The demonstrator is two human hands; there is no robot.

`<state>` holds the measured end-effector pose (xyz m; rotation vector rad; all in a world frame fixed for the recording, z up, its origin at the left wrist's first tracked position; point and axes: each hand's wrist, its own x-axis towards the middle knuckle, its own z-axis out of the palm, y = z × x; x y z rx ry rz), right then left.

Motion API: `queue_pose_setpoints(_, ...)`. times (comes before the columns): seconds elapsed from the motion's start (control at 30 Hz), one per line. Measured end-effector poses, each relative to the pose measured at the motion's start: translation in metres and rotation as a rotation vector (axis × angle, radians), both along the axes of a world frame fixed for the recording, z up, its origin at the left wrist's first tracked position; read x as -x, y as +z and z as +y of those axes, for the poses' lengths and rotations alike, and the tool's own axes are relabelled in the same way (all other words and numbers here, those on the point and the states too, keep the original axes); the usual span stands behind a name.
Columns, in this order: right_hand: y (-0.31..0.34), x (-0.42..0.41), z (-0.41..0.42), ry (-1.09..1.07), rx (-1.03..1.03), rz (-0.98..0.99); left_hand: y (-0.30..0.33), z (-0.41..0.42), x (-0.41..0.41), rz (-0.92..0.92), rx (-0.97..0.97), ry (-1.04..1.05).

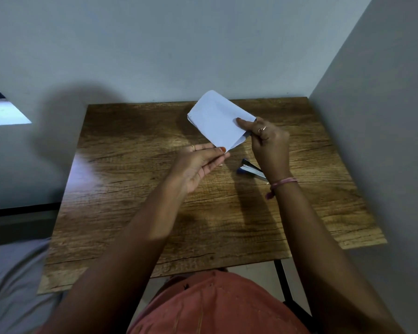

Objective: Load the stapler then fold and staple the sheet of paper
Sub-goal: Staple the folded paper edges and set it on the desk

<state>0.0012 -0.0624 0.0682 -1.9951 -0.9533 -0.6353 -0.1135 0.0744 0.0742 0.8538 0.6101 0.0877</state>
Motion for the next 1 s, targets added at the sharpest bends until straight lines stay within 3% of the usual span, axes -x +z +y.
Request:
queue_pose_setpoints(0.07,-0.003,-0.002,-0.002,0.056,-0.028,0.115,0.000,0.003,0.000,0.007,-0.003,0.010)
queue_pose_setpoints(0.23,0.000,0.000,-0.006,0.242,-0.432,0.874,0.005,0.013,0.000,-0.006,-0.073,-0.013)
queue_pose_setpoints(0.47,0.003,-0.004,-0.010,0.376,-0.621,1.379,0.007,0.019,0.000,0.050,-0.210,-0.039)
queue_pose_setpoints(0.63,0.004,-0.014,-0.022,0.485,-0.576,1.558,0.008,0.026,0.002,0.094,-0.300,-0.118)
queue_pose_setpoints(1.0,0.010,-0.029,-0.031,0.445,-0.295,1.608,0.010,0.037,0.003,0.114,-0.384,-0.248)
